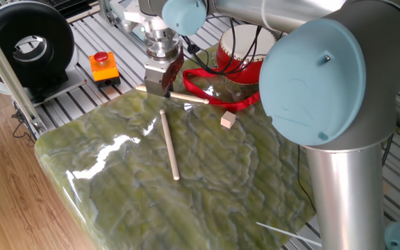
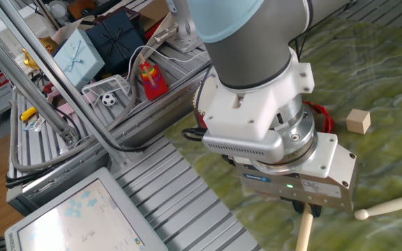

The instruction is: Play the drum

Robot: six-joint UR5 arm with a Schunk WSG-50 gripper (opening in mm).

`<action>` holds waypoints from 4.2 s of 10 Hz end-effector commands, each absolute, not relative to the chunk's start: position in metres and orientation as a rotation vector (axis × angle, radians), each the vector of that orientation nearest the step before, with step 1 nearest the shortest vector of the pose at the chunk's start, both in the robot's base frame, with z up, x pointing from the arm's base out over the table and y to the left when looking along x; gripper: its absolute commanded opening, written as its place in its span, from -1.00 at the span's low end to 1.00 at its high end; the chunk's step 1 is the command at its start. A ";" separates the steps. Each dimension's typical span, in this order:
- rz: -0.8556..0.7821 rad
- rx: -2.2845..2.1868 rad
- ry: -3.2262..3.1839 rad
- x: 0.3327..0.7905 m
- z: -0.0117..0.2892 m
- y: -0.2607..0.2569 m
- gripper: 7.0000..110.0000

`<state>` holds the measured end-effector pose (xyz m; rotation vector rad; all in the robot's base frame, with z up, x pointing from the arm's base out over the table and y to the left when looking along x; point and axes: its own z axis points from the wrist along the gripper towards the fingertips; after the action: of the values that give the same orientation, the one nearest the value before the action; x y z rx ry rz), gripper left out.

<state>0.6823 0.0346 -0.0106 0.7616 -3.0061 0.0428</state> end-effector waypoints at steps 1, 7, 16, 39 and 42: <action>0.002 0.744 -3.016 0.681 -0.011 0.039 -0.71; -0.001 0.714 -3.016 0.680 -0.010 0.040 -1.00; -0.041 0.801 -3.014 0.695 0.035 0.035 -1.00; -0.124 0.766 -3.016 0.671 0.134 0.066 -1.00; -0.138 0.648 -3.029 0.668 0.134 0.068 -1.00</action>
<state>0.6699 0.0635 0.1324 0.7299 -3.0168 -0.1039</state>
